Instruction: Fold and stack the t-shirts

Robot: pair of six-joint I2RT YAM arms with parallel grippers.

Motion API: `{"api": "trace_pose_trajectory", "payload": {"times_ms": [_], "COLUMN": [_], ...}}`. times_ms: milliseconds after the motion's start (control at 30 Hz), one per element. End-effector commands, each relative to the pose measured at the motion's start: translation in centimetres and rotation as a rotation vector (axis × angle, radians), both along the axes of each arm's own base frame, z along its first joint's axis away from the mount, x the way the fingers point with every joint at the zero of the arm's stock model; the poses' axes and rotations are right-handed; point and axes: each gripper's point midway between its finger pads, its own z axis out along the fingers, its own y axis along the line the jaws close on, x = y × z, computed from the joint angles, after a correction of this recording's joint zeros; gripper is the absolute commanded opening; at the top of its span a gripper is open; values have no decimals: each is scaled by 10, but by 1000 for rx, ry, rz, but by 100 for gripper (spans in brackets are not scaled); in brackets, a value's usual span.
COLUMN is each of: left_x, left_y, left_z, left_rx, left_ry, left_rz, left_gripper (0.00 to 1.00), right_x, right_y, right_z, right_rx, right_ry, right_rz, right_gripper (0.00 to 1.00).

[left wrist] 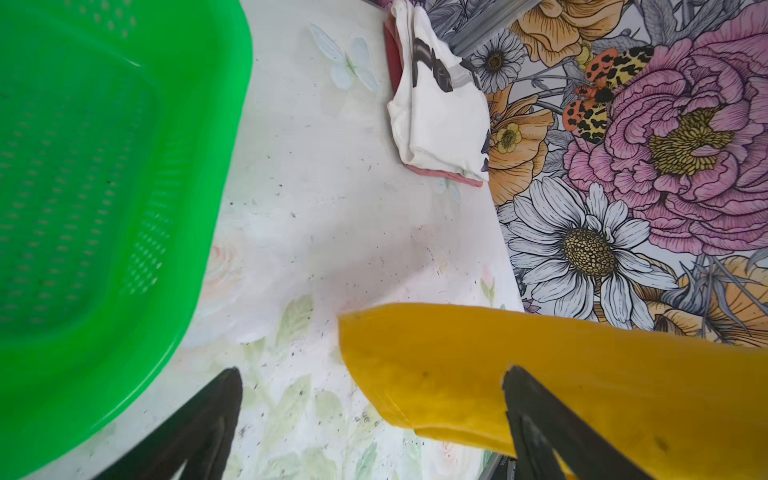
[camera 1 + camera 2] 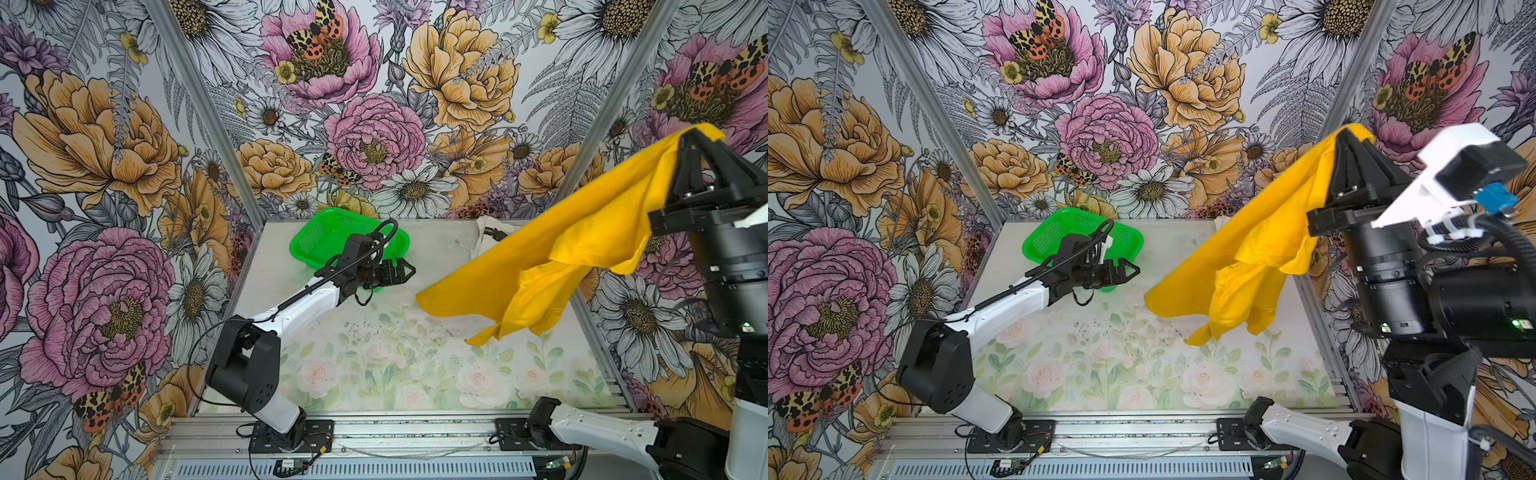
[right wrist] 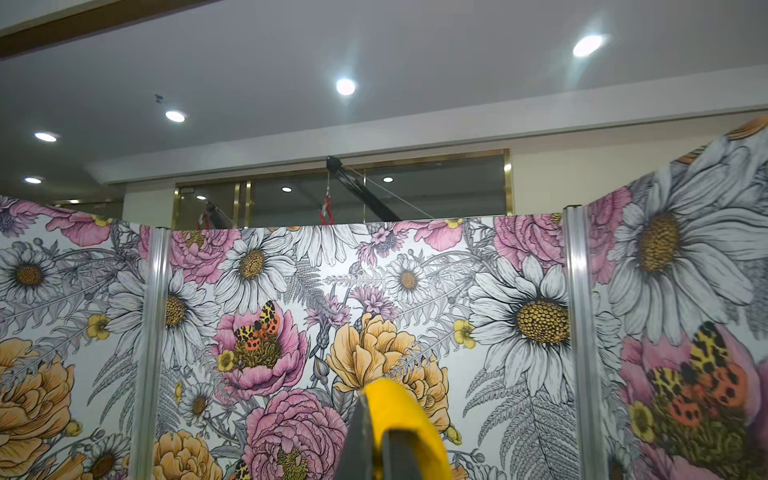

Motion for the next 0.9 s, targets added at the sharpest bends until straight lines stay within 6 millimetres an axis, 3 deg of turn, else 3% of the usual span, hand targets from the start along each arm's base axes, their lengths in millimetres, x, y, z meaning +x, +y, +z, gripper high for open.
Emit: {"api": "trace_pose_trajectory", "payload": {"times_ms": [0, 100, 333, 500, 633, 733, 867], "left_x": [23, 45, 116, 152, 175, 191, 205], "left_y": [-36, -59, -84, -89, -66, -28, 16], "left_z": [11, -12, -31, -56, -69, -74, -73], "left_rx": [-58, -32, 15, 19, 68, 116, 140], "left_ry": [-45, -18, -45, -22, -25, -11, -13], "left_rz": [4, 8, 77, 130, 227, 325, 390], "left_gripper": [99, 99, 99, 99, 99, 99, 99], "right_x": [34, 49, 70, 70, 75, 75, 77], "right_y": [16, 27, 55, 67, 108, 143, 169], "right_z": [-44, -80, -163, -192, -218, -243, -270], "right_rx": [-73, -108, -149, -127, -197, -262, -286], "right_ry": [130, 211, 375, 427, 502, 564, 638], "right_rz": [-74, -77, -5, 65, 229, 372, 476], "right_gripper": [0, 0, 0, 0, 0, 0, 0]}}
